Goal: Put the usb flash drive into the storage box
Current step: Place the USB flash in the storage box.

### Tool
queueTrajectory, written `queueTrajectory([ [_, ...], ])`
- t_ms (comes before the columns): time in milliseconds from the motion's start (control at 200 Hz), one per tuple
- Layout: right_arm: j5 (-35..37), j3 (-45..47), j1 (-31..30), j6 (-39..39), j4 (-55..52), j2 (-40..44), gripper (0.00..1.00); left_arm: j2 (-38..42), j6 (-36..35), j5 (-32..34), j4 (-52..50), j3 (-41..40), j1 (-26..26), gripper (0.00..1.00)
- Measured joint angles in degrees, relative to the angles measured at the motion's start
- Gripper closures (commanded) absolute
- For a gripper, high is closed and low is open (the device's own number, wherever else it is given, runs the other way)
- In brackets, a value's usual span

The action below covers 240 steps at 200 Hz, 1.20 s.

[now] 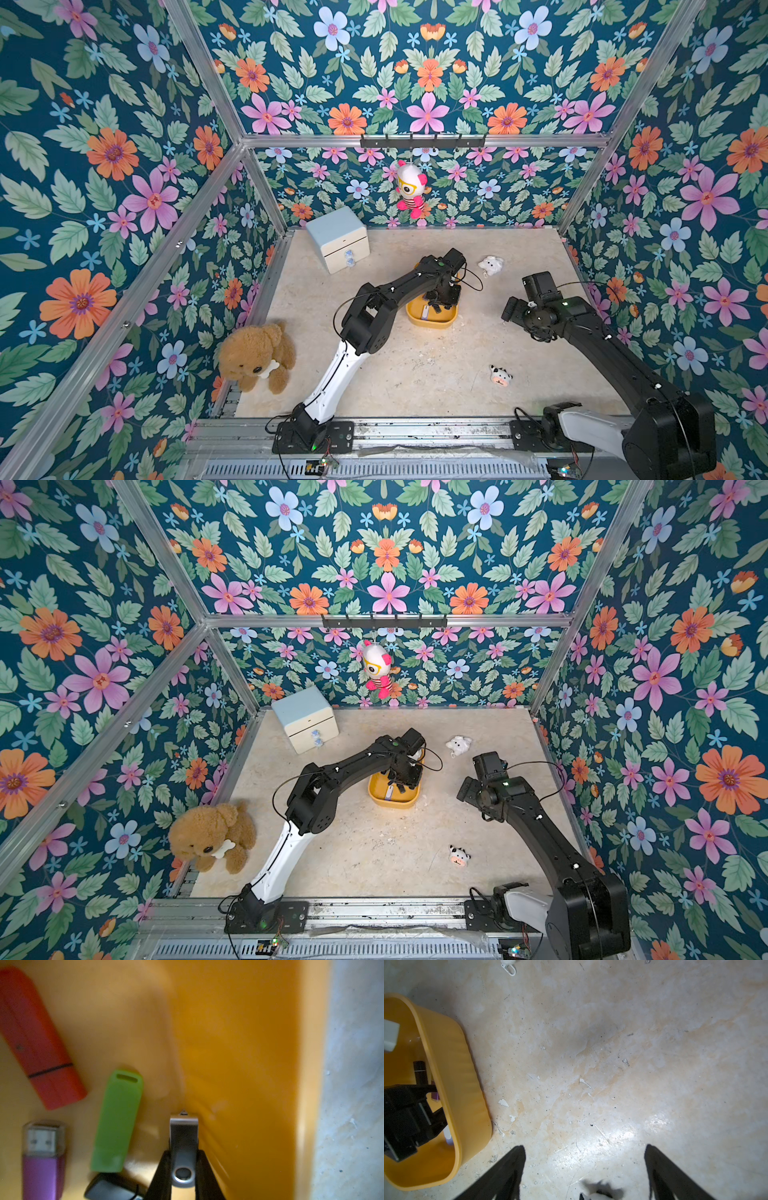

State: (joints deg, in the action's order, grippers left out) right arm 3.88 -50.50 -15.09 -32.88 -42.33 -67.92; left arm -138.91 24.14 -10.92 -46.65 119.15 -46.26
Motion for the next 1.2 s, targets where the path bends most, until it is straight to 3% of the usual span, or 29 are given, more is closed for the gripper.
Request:
queueTrajectory([
  [190,0.00,0.04,0.09,0.02,-0.33,0.35,0.07,-0.33,0.22,0.24,0.33,0.15,-0.11,1.00],
  [804,0.00,0.31,0.37,0.66,-0.35,0.57,0.06,-0.46,0.22,0.87,0.50,0.22,-0.11,0.70],
  [1199,0.00,0.31,0.48,0.92,-0.48,0.98,0.06,1.09,0.22,1.95,1.57,-1.49,-0.13,0.63],
])
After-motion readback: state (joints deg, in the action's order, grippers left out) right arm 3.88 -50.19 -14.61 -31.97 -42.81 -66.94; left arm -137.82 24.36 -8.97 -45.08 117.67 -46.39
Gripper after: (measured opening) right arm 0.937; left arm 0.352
